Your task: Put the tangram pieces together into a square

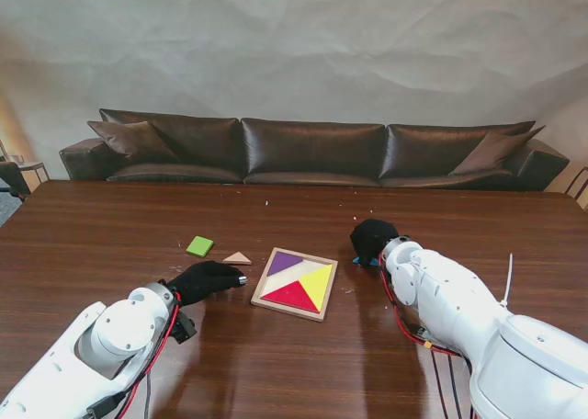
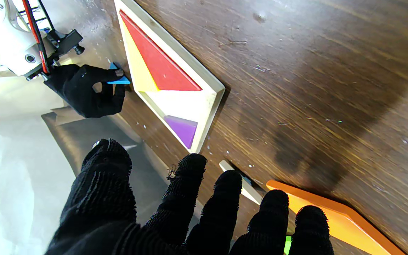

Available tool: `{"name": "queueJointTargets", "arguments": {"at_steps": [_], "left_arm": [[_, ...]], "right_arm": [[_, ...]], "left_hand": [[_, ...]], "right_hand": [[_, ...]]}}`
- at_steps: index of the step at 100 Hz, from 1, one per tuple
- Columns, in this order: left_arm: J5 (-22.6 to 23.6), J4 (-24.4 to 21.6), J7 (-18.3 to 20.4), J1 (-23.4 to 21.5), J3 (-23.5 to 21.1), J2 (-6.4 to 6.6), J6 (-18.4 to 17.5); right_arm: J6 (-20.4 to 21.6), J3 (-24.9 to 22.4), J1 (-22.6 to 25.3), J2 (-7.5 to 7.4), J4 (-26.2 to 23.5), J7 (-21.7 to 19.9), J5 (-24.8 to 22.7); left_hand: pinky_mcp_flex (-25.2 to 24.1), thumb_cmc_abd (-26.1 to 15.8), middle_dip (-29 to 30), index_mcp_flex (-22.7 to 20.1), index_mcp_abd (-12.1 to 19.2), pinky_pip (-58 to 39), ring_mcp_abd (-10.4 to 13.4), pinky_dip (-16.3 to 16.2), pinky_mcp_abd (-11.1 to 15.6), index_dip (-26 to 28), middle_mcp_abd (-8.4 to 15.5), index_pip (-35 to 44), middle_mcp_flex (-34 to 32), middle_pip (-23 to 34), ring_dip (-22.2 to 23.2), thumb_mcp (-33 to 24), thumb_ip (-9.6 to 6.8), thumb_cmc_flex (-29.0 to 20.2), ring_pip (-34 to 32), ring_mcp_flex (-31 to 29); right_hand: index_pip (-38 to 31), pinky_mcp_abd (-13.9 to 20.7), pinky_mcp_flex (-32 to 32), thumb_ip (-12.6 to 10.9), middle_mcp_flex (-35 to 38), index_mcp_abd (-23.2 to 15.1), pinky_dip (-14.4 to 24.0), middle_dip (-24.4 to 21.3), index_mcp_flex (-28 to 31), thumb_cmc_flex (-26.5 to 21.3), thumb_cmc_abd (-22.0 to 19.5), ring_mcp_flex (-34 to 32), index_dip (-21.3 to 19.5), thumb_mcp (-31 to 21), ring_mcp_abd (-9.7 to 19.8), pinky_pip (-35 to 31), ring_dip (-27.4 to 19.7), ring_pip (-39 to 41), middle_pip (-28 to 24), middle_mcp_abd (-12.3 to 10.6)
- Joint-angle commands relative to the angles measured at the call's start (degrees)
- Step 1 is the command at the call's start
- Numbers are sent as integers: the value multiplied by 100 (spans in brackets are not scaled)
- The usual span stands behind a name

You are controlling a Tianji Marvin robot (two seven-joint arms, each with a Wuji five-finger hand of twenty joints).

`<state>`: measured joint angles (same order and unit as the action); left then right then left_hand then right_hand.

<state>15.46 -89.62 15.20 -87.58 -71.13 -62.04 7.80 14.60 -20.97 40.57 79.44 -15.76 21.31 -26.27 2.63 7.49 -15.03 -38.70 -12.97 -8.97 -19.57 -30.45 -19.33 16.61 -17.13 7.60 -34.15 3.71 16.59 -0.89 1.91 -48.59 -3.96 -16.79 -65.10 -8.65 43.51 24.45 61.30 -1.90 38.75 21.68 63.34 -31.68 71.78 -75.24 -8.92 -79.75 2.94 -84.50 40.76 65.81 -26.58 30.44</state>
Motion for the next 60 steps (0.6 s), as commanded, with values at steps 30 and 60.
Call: {"name": "queueJointTargets", "arguments": {"at_steps": [30,60], "left_arm": [[-16,21,90,31,-3,-10,-58],[-25,28,77,32,-10,-14,-67]], "right_arm": [[-158,-231,57,202,79,-290,186],[-240,-279,-23,252,44,-494,269]], "left_hand": [[-1,-251,-35,-95,-30,-18,2,-48,106,31,-18,2,-167,31,32,135,-93,60,-9,-32],[1,-249,-36,-98,-31,-19,1,-48,105,31,-24,3,-171,33,31,133,-94,54,-6,-27]], "right_hand": [[-256,154,2010,65,2204,23,238,573,422,-254,217,-60,-22,-297,451,-477,-29,257,-1354,-2290],[-252,228,2027,51,2190,24,282,621,418,-290,215,-58,-29,-315,501,-550,-47,312,-1390,-2283]]}}
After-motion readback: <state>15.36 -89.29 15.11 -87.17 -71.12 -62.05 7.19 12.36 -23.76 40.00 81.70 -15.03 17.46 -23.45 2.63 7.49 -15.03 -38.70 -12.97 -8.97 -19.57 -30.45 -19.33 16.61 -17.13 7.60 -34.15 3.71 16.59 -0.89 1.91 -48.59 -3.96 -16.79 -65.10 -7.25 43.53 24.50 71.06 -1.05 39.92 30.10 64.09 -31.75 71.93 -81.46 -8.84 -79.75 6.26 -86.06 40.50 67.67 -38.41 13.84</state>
